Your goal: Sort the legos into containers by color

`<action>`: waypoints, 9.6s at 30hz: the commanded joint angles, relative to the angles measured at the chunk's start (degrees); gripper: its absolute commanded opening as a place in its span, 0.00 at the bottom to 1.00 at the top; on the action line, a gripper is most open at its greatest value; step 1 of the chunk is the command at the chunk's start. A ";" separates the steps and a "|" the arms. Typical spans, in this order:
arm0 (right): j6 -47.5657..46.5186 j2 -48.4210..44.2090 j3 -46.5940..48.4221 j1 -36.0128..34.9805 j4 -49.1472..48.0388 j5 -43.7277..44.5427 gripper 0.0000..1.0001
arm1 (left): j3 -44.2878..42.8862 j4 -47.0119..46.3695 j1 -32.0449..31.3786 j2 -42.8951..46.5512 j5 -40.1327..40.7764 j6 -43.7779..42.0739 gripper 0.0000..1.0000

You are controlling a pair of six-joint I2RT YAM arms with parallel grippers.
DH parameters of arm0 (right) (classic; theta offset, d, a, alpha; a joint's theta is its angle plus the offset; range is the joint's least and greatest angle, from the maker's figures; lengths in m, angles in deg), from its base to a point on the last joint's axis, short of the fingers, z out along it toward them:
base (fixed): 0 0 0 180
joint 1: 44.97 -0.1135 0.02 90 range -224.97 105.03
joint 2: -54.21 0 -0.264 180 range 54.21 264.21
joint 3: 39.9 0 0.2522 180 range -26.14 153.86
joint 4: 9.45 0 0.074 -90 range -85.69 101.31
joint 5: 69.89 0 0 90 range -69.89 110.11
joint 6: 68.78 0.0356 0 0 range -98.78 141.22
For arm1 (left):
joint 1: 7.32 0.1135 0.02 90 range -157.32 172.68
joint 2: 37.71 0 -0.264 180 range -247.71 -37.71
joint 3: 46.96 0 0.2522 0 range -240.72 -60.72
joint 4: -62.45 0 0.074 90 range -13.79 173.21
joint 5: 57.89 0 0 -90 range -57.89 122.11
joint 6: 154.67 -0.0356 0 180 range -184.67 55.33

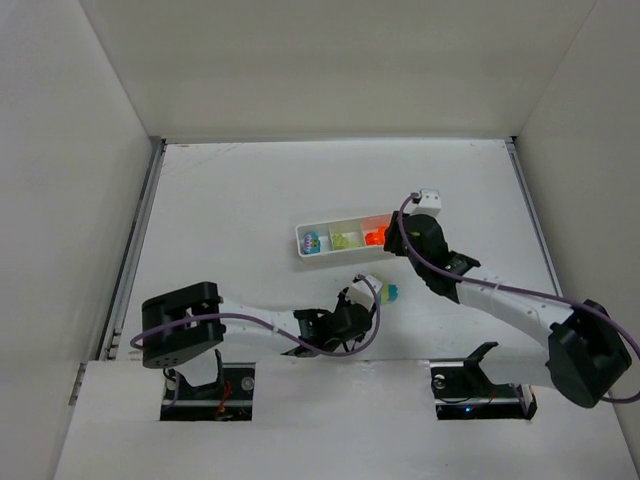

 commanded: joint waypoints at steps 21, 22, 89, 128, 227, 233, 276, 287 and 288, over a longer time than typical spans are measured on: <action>1.93 -6.05 -4.52 -0.42 -4.03 -0.75 0.52 | -5.33 5.25 -3.01 -6.50 10.70 0.50 0.32; 1.93 -5.88 -4.43 -0.42 -4.03 -0.75 0.52 | -5.33 5.25 -2.84 -6.59 10.70 0.59 0.32; 18.36 -9.40 -13.84 -28.46 5.91 0.13 0.36 | -43.39 4.81 24.23 -23.99 -15.93 -10.57 0.24; 7.90 10.11 -6.64 -27.22 1.77 -4.18 0.42 | -2.97 4.72 30.39 19.32 -8.11 -0.73 0.43; 5.79 -9.38 -5.92 1.51 -1.39 -1.99 0.55 | -8.14 9.39 10.34 8.70 2.97 -1.61 0.15; 9.83 -13.95 -11.19 2.48 -1.13 0.04 0.54 | -18.23 6.14 16.31 3.18 -2.56 -4.24 0.15; 22.58 -15.27 -16.47 -12.39 7.66 2.68 0.82 | -4.39 11.66 22.30 19.14 -5.03 5.32 0.49; 23.63 -12.82 -20.69 -0.61 -2.08 -4.27 0.41 | 6.62 5.53 15.97 21.01 -10.12 17.37 0.61; 23.90 -12.30 -20.87 0.27 -3.14 -4.88 0.40 | 6.71 4.38 15.54 20.31 -10.56 18.16 0.62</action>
